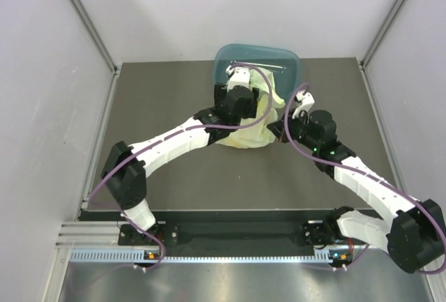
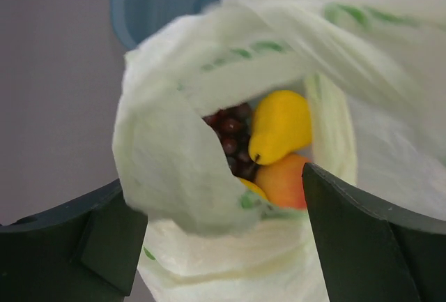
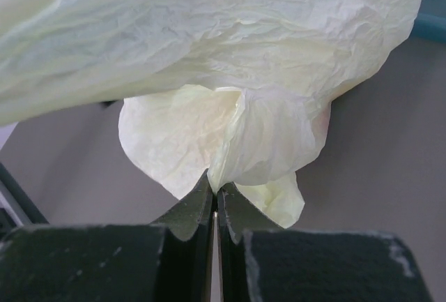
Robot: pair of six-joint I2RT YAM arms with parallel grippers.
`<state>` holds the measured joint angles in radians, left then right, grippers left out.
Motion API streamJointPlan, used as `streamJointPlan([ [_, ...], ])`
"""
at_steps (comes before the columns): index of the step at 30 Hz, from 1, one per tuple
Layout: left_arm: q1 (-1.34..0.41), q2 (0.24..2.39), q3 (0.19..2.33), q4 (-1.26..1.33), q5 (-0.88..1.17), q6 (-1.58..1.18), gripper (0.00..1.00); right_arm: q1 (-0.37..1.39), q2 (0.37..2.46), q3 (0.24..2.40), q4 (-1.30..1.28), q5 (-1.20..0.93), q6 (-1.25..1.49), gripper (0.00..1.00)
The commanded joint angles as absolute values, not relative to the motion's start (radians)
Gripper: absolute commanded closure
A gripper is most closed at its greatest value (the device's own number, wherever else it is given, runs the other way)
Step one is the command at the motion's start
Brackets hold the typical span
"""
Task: Untie the knot of the plastic bag and take out the fruit
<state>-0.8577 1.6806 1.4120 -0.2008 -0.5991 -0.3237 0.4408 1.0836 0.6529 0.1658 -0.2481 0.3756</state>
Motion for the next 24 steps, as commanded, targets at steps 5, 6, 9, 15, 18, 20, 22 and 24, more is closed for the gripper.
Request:
streamJointPlan([
  [5, -0.856, 1.736, 1.465, -0.115, -0.752, -0.304, 0.76, 0.434, 0.951, 0.583, 0.108, -0.221, 0.393, 1.0],
  [6, -0.856, 1.727, 1.459, -0.117, -0.75, -0.308, 0.83, 0.433, 0.936, 0.572, 0.095, -0.207, 0.397, 1.0],
  [9, -0.856, 1.668, 1.402, -0.103, -0.709, -0.286, 1.0, 0.431, 0.914, 0.554, 0.057, -0.155, 0.419, 1.0],
  [15, -0.853, 1.467, 1.23, -0.044, -0.35, -0.183, 1.0, 0.407, 0.836, 0.543, -0.084, -0.006, 0.53, 1.0],
  [18, -0.853, 1.398, 1.177, -0.092, -0.076, -0.143, 1.0, 0.403, 0.786, 0.551, -0.139, 0.061, 0.567, 1.0],
  [20, -0.85, 1.367, 1.132, -0.11, 0.1, -0.118, 1.0, 0.399, 0.764, 0.563, -0.162, 0.063, 0.58, 1.0],
  [22, -0.848, 1.327, 1.111, -0.126, 0.199, -0.101, 1.0, 0.396, 0.761, 0.574, -0.198, 0.057, 0.587, 1.0],
  [24, -0.845, 1.298, 1.086, -0.147, 0.31, -0.074, 1.0, 0.391, 0.765, 0.595, -0.227, 0.057, 0.604, 1.0],
])
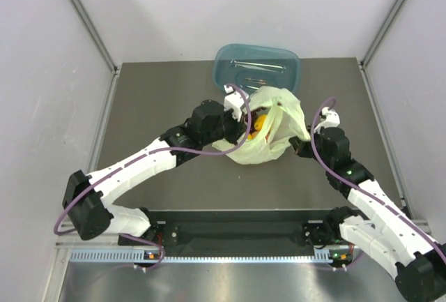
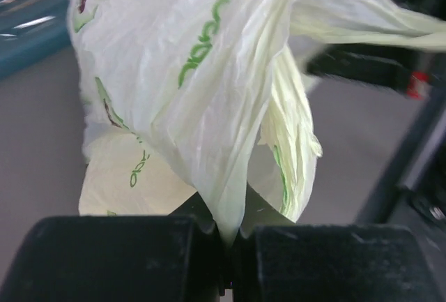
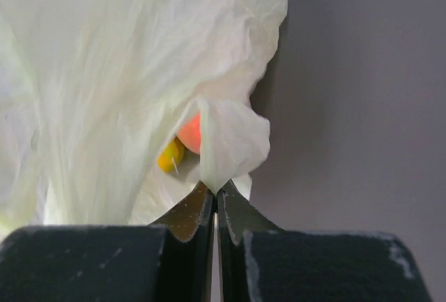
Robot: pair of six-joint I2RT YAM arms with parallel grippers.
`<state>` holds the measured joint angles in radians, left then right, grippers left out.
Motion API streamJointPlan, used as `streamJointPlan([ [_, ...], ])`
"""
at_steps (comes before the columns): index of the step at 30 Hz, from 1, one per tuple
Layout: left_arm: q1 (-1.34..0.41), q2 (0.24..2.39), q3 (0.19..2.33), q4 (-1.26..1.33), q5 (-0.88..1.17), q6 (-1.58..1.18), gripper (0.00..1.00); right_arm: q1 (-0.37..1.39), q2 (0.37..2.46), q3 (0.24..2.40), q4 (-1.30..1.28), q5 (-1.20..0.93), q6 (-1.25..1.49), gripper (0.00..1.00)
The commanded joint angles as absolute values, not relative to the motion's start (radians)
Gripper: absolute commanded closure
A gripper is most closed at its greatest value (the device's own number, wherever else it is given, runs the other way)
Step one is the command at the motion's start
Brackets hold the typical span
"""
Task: Untie the knot of the plastic bag and take out the fruit
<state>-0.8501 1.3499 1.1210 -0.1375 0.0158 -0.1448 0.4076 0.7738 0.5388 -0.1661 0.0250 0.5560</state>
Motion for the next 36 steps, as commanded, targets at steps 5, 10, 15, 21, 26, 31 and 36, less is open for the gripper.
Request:
streamJointPlan([
  [5, -0.842, 1.29, 1.083, -0.254, 0.469, 0.015, 1.0, 0.37, 0.795, 0.606, -0.285, 0.068, 0.629, 1.0],
  [10, -0.839, 1.312, 1.083, -0.322, 0.599, 0.084, 1.0, 0.338, 0.772, 0.603, -0.322, 0.026, 0.643, 0.84],
  [15, -0.839, 1.338, 1.118, -0.405, 0.663, 0.133, 1.0, 0.318, 0.73, 0.718, -0.501, 0.018, 0.563, 0.25],
  [21, -0.839, 1.396, 1.204, -0.477, 0.655, 0.166, 1.0, 0.316, 0.77, 0.995, -0.828, 0.074, 0.407, 0.0],
  [26, -0.841, 1.437, 1.27, -0.473, 0.588, 0.127, 1.0, 0.316, 0.776, 1.193, -0.994, 0.072, 0.319, 0.0],
  [31, -0.841, 1.425, 1.293, -0.426, 0.607, 0.124, 1.0, 0.316, 0.73, 1.301, -1.009, -0.112, 0.241, 0.03],
  [36, -0.841, 1.453, 1.339, -0.462, 0.634, 0.149, 1.0, 0.316, 0.749, 1.33, -0.997, -0.551, 0.146, 0.14],
])
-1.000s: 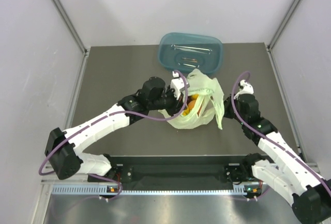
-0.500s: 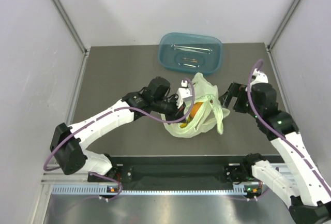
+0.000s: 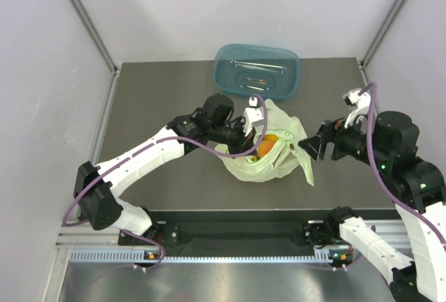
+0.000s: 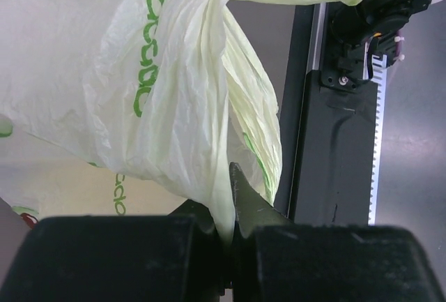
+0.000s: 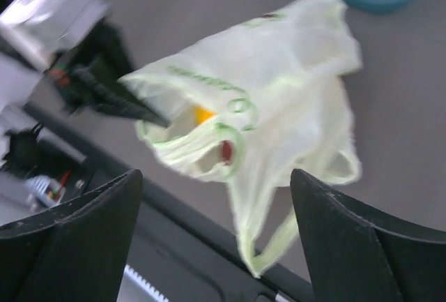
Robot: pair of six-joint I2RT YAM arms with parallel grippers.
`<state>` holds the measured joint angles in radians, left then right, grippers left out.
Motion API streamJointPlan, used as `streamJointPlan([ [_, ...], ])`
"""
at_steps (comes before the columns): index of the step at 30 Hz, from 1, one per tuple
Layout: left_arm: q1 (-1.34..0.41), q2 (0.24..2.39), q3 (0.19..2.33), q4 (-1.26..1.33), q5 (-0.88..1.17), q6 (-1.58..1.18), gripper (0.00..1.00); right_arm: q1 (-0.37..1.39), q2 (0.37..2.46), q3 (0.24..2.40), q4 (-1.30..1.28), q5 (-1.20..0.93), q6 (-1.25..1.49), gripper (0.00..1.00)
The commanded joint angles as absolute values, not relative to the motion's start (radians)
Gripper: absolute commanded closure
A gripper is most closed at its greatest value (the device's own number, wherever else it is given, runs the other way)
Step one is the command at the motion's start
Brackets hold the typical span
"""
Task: Untie the knot of the plastic bag and take out the fruit
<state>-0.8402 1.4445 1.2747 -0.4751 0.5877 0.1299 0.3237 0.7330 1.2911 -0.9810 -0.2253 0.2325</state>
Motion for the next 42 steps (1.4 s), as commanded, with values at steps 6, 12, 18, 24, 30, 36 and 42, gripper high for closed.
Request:
streamJointPlan([
  [6, -0.842, 1.483, 1.387, -0.443, 0.611, 0.101, 1.0, 0.318, 0.72, 1.278, -0.971, -0.716, 0.187, 0.18],
  [12, -0.842, 1.474, 1.384, -0.367, 0.554, 0.042, 1.0, 0.318, 0.62, 1.077, -0.832, -0.787, 0.374, 0.19],
  [18, -0.841, 1.483, 1.373, -0.319, 0.515, -0.014, 1.0, 0.324, 0.52, 0.873, -0.67, -0.716, 0.517, 0.19],
  [24, -0.842, 1.485, 1.368, -0.278, 0.505, -0.057, 1.0, 0.334, 0.505, 0.769, -0.572, -0.574, 0.571, 0.19],
  [30, -0.845, 1.493, 1.359, -0.273, 0.557, -0.066, 1.0, 0.347, 0.522, 0.657, -0.418, -0.352, 0.692, 0.2],
  [36, -0.848, 1.483, 1.344, -0.273, 0.563, -0.066, 1.0, 0.351, 0.589, 0.568, -0.25, -0.259, 0.785, 0.15],
  [42, -0.861, 1.497, 1.327, -0.273, 0.561, -0.075, 1.0, 0.356, 0.603, 0.54, -0.066, -0.21, 0.864, 0.12],
])
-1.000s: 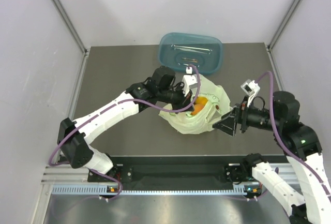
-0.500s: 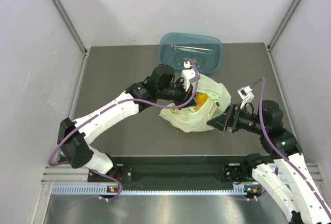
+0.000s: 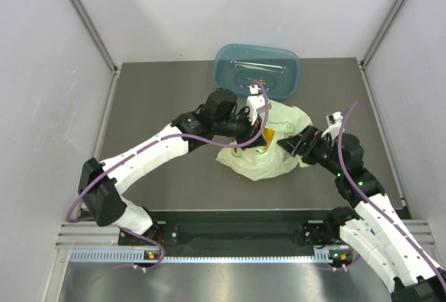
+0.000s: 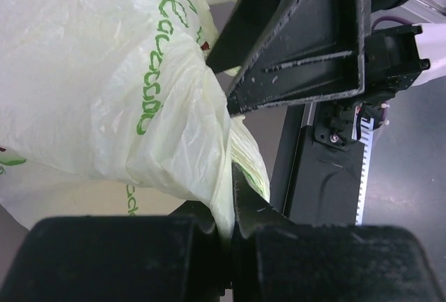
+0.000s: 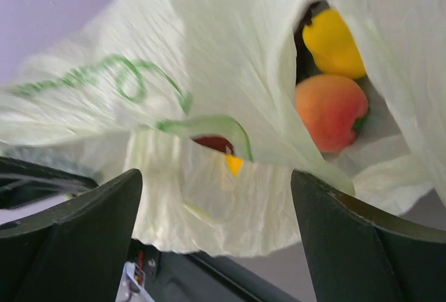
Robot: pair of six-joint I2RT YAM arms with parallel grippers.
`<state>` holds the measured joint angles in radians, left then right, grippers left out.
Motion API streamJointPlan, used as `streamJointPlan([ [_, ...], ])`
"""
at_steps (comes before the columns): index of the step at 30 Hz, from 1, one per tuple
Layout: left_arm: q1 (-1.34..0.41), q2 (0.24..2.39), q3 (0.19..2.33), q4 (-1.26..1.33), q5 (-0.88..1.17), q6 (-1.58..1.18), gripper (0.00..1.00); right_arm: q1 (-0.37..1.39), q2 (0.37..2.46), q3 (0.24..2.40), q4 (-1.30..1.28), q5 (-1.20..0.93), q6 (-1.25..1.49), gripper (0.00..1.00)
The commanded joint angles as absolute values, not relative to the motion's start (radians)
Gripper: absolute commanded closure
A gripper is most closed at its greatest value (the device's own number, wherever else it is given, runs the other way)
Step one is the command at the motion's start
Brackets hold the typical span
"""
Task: Untie the knot of the plastic bag and take out the fruit
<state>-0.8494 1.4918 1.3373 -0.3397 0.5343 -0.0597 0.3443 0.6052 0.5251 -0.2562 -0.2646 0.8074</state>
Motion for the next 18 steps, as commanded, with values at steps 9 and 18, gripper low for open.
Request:
streamJointPlan([
  [9, -0.893, 1.522, 1.322, -0.245, 0.564, -0.095, 1.0, 0.364, 0.707, 0.555, -0.014, -0.219, 0.848, 0.03],
  [18, -0.908, 1.525, 1.328, -0.238, 0.51, -0.094, 1.0, 0.374, 0.816, 0.675, -0.243, -0.087, 0.778, 0.82],
])
